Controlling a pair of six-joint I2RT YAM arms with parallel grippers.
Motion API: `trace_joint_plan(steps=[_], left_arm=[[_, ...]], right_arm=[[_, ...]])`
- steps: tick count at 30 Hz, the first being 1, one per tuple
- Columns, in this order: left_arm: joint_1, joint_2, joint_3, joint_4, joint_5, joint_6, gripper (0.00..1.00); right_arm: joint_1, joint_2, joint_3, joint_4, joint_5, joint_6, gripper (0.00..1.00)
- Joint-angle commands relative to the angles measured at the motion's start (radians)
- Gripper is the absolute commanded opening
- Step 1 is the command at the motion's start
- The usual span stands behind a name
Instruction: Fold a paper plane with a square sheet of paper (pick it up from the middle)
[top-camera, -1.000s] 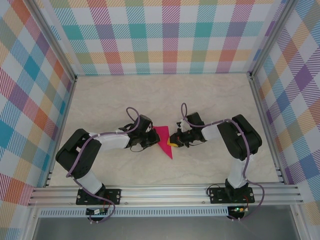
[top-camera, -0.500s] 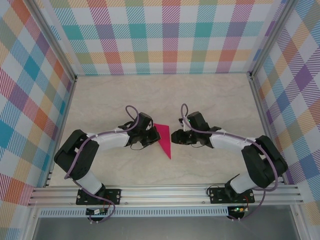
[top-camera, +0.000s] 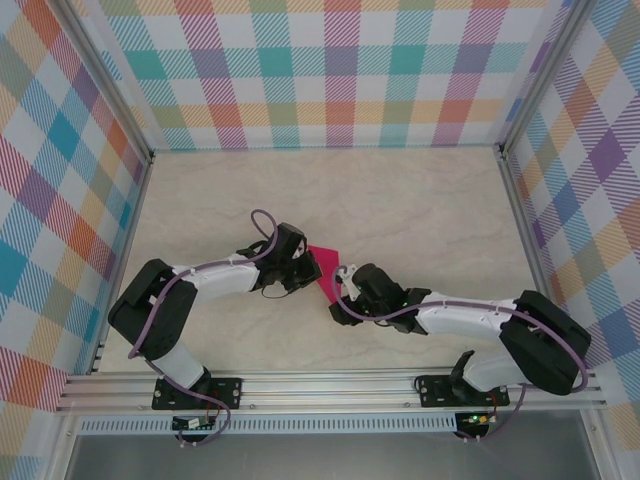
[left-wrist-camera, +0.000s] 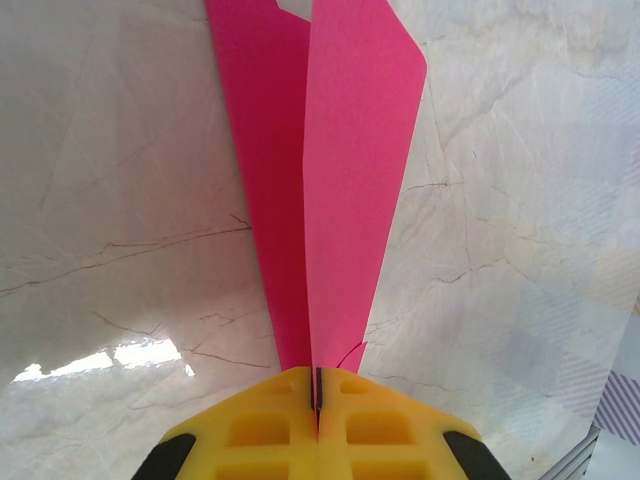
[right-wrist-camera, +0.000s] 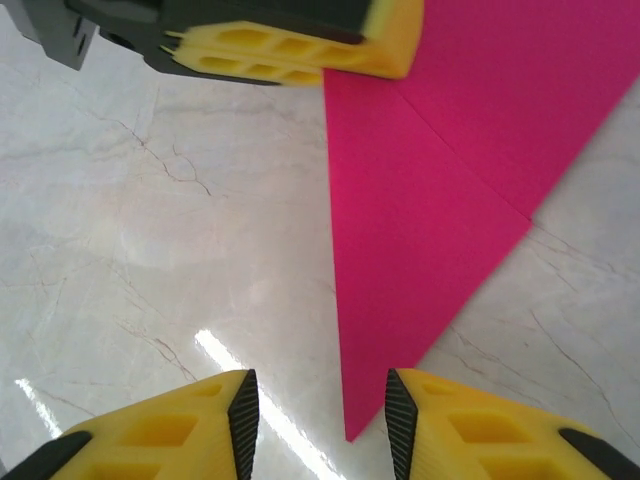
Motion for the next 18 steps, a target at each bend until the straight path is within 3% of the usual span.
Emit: trace_joint_plan(steps=[1, 18], left_arm=[[0.016, -0.008, 0.028, -0.036, 0.019, -0.004, 0.00], [0.016, -0.011, 0.031, -0.052, 0.019, 0.012, 0.00]], right_arm=[[0.031, 0.040, 0.020, 0.091, 0.117, -0.080, 0.43], [0.121, 0.235, 0.120, 0.157, 0.309, -0.206, 0.38]])
